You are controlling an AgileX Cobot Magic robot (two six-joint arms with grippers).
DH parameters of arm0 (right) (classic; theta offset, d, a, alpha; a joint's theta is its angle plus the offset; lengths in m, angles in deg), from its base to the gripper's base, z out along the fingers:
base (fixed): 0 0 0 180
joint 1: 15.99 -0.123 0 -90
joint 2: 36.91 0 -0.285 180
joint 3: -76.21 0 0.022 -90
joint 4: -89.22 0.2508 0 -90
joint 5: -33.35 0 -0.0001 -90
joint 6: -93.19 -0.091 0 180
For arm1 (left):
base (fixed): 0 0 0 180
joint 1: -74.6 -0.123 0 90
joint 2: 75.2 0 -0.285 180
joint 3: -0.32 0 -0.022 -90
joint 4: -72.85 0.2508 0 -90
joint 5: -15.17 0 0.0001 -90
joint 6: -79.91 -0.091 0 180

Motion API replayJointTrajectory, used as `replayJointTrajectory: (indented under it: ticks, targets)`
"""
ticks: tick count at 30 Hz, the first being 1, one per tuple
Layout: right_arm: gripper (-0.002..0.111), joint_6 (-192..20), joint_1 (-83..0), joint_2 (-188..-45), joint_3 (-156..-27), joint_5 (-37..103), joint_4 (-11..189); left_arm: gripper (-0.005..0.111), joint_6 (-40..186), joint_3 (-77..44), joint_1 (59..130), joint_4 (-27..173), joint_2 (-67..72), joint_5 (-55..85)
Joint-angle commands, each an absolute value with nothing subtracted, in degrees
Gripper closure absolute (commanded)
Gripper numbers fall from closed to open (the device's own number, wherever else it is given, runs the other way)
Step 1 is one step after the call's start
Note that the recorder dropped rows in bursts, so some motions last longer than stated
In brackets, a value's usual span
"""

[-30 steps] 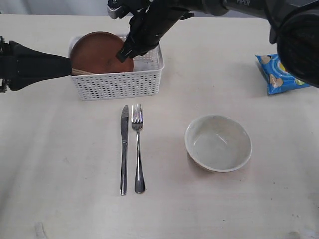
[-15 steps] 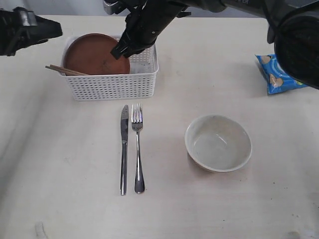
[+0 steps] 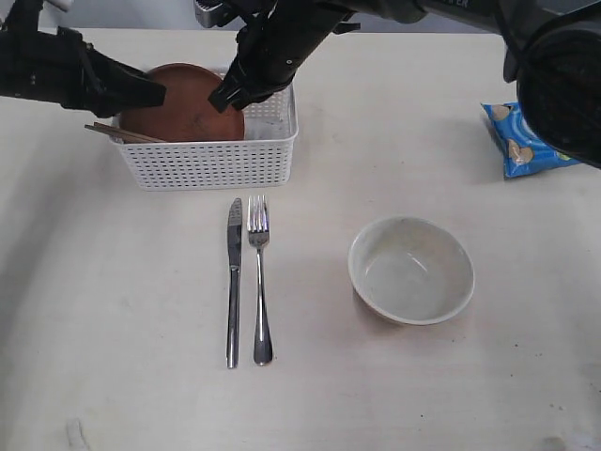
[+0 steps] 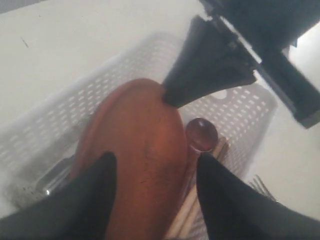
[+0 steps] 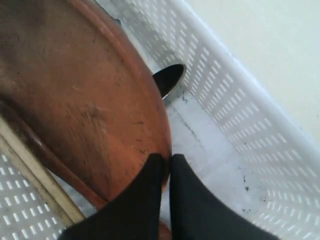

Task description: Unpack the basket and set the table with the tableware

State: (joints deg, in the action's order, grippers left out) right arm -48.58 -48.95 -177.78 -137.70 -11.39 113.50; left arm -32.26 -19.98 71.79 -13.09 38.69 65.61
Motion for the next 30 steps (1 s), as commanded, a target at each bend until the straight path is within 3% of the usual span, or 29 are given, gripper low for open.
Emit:
replayJointTrajectory:
  ticks: [1, 11, 21, 25, 30]
  targets:
    - [0.109, -48.40, -49.03, -177.68, -138.09, -12.15, 114.15, 0.059, -38.33, -19.78, 71.80, -20.14, 42.27, 64.61]
    - [0.109, -47.52, -49.03, -177.68, -138.09, -12.05, 114.15, 0.061, -40.28, -19.32, 71.80, -22.17, 42.59, 66.82]
    - [0.109, -41.85, -49.23, -177.68, -138.09, -8.87, 114.72, 0.098, -40.28, -18.95, 71.80, -18.51, 42.59, 69.46]
    - [0.109, -41.85, -49.23, -177.68, -138.09, -6.78, 114.85, 0.106, -40.28, -18.16, 71.80, -15.34, 42.59, 70.78]
    - [0.109, -41.68, -49.23, -177.68, -138.09, -5.67, 114.85, 0.107, -40.28, -17.90, 71.80, -14.54, 42.59, 70.69]
